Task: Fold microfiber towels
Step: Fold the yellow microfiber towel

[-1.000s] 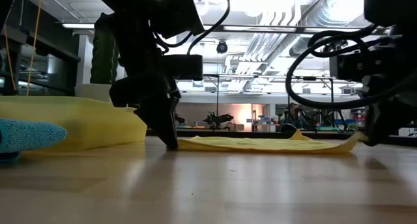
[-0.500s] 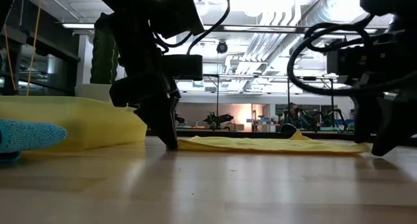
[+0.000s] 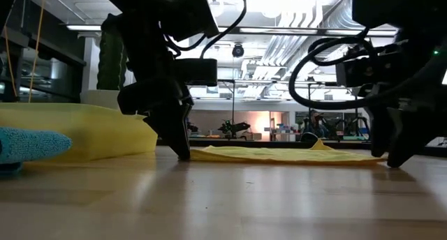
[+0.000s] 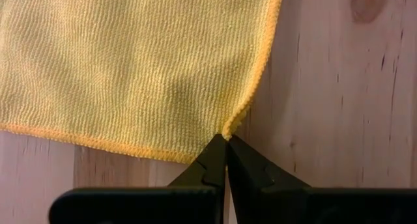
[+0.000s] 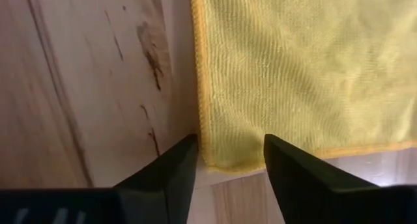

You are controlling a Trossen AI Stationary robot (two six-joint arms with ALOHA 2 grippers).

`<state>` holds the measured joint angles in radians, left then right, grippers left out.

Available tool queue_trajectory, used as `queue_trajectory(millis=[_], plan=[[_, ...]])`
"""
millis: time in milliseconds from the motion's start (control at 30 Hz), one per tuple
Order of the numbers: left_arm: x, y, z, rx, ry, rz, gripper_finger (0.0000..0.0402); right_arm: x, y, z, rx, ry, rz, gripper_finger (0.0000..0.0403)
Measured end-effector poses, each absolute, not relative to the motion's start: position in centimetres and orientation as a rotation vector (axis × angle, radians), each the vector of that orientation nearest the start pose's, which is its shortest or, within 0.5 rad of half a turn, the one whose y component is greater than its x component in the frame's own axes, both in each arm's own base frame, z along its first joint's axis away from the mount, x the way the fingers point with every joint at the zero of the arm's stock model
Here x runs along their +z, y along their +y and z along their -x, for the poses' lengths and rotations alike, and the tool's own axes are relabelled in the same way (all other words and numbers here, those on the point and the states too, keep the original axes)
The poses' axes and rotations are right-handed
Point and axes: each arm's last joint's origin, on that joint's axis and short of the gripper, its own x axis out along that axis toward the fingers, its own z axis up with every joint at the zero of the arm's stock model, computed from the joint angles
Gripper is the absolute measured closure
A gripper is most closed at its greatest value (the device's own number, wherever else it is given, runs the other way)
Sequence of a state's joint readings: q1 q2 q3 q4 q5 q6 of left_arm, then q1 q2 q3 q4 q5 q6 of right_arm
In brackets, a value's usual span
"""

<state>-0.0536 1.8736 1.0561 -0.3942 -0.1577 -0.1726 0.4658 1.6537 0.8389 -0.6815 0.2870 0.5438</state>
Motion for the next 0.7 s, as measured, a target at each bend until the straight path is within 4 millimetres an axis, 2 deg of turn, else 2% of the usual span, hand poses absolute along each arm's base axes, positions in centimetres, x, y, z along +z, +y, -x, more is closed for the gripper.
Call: queue_trajectory(millis=[200, 267, 400, 533, 700], plan=[[12.8, -1.4, -34.3, 0.196, 1.196, 0.022, 0.0401, 13.1, 10.8, -24.0, -0.209, 1.386, 0.050, 0.0267], [12.8, -1.4, -34.3, 0.196, 1.196, 0.022, 0.0401, 13.1, 10.7, -24.1, -0.202, 1.395, 0.023, 0.0297], [12.9, -1.4, -34.2, 0.195, 1.198, 0.023, 0.0401, 13.1, 10.7, -24.1, -0.179, 1.409, 0.008, 0.0386], [13.7, -1.4, -33.8, 0.179, 1.204, 0.058, 0.0401, 13.8, 11.3, -23.8, -0.182, 1.415, -0.005, 0.0394], [15.2, -2.5, -33.3, 0.142, 1.190, 0.108, 0.0401, 16.3, 13.4, -23.9, -0.101, 1.378, -0.030, 0.0400]])
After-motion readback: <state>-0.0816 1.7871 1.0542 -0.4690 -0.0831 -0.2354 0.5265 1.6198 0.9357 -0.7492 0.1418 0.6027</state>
